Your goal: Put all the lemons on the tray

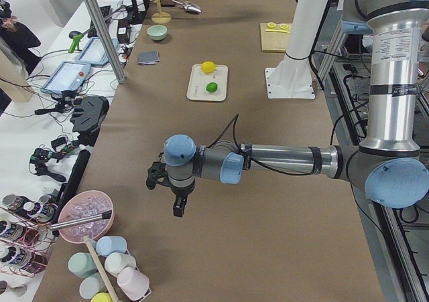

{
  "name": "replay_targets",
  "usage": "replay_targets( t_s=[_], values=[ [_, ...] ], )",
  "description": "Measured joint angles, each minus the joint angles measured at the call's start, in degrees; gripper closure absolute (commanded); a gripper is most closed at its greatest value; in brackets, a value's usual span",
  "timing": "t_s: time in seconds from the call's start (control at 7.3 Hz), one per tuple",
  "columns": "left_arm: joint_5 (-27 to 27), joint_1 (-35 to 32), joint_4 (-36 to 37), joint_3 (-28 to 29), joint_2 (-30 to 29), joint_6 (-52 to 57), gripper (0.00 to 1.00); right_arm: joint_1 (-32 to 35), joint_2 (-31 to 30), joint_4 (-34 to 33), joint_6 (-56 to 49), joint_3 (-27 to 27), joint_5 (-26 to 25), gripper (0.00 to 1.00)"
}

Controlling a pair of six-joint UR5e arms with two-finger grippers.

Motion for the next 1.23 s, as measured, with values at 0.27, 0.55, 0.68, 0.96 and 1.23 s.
replay_targets(
  t_s=[0.27,0.55,0.68,0.96,1.23],
  values=[
    [-0.4,0.0,1.1,-0.8,0.3,0.1,0.02,0.2,-0.5,0.0,0.0,0.6,0.0,0.00],
    [-0.4,-0.1,1.1,-0.9,0.9,0.1,0.02,0.3,-1.3,-0.1,0.0,1.0,-0.1,0.00],
    [-0.3,-0.1,1.1,-1.0,1.0,0.1,0.02,0.3,-1.4,-0.1,0.0,1.1,-0.1,0.00],
    [0.2,-0.1,1.1,-1.0,1.0,0.1,0.02,0.3,-1.4,-0.1,0.0,1.3,-0.1,0.00],
    [0.3,-0.1,1.1,-1.0,1.0,0.1,0.02,0.3,-1.5,-0.1,0.0,1.3,-0.1,0.00]
  ],
)
